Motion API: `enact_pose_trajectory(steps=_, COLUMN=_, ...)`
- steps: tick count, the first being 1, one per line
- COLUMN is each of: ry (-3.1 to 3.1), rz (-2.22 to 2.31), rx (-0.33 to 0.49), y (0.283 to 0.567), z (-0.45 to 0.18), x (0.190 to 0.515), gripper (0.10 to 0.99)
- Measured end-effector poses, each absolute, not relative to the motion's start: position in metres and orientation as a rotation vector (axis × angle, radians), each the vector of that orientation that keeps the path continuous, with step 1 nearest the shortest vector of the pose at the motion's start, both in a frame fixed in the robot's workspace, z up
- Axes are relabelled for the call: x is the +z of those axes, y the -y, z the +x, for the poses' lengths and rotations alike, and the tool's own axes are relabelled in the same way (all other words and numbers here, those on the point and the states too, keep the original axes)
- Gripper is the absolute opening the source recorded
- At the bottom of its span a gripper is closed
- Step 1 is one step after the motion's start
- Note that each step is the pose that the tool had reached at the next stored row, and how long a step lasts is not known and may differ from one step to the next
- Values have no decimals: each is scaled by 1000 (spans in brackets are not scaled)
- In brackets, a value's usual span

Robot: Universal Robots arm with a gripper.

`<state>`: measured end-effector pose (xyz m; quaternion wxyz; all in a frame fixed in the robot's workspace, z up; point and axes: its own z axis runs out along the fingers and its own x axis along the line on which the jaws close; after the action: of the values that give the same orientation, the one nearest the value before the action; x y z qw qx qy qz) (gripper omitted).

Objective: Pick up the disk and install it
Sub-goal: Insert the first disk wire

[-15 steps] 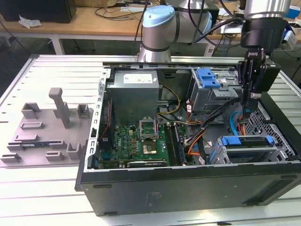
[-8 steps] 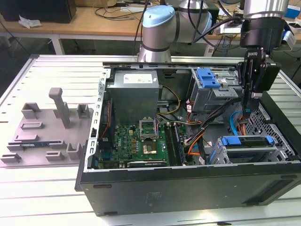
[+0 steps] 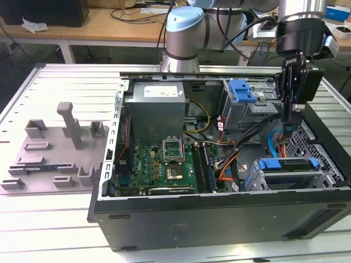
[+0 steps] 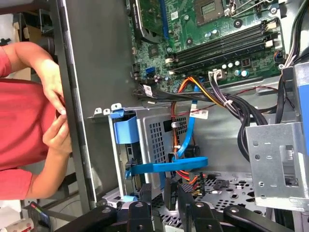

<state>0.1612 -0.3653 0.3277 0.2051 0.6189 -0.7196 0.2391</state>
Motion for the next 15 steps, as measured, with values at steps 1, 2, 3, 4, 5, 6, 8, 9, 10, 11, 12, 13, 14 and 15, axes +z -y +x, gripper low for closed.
enact_pose_trajectory(steps=1, ry=2003, rz=1722, rx=671, y=365, z=161, x=326, gripper=349)
enact_pose_trajectory(steps=2, ry=2001, rz=1720, rx=674, y=365, z=161, x=326, gripper=349)
enact_pose_trajectory(steps=3, ry=1998, rz=1719, rx=677, y=365, z=161, x=326, gripper=349)
enact_pose_trajectory(steps=4, ry=1992, rz=1713, rx=685, y=365, z=161, x=326, gripper=349)
enact_pose_trajectory(steps=5, ry=1991, rz=1712, rx=687, y=365, z=161, x=326, gripper=349)
enact_pose_trajectory(steps=6, ry=1990, rz=1711, rx=688, y=365, z=161, x=325, gripper=349)
enact_pose_trajectory(steps=8, ry=1988, rz=1710, rx=691, y=365, z=161, x=324, gripper=349)
enact_pose_trajectory(steps=9, ry=1987, rz=1709, rx=692, y=365, z=161, x=323, gripper=349)
enact_pose_trajectory(steps=10, ry=1986, rz=1708, rx=693, y=365, z=161, x=322, gripper=349)
enact_pose_trajectory(steps=11, ry=1986, rz=1708, rx=694, y=365, z=161, x=321, gripper=349)
enact_pose_trajectory(steps=12, ry=1985, rz=1707, rx=694, y=364, z=161, x=320, gripper=349)
enact_pose_trajectory(steps=13, ry=1985, rz=1707, rx=695, y=364, z=161, x=320, gripper=349)
enact_pose_trajectory(steps=14, ry=1984, rz=1707, rx=695, y=363, z=161, x=320, gripper=349)
enact_pose_trajectory(steps=15, ry=1984, rz=1706, rx=696, y=362, z=161, x=320, gripper=349)
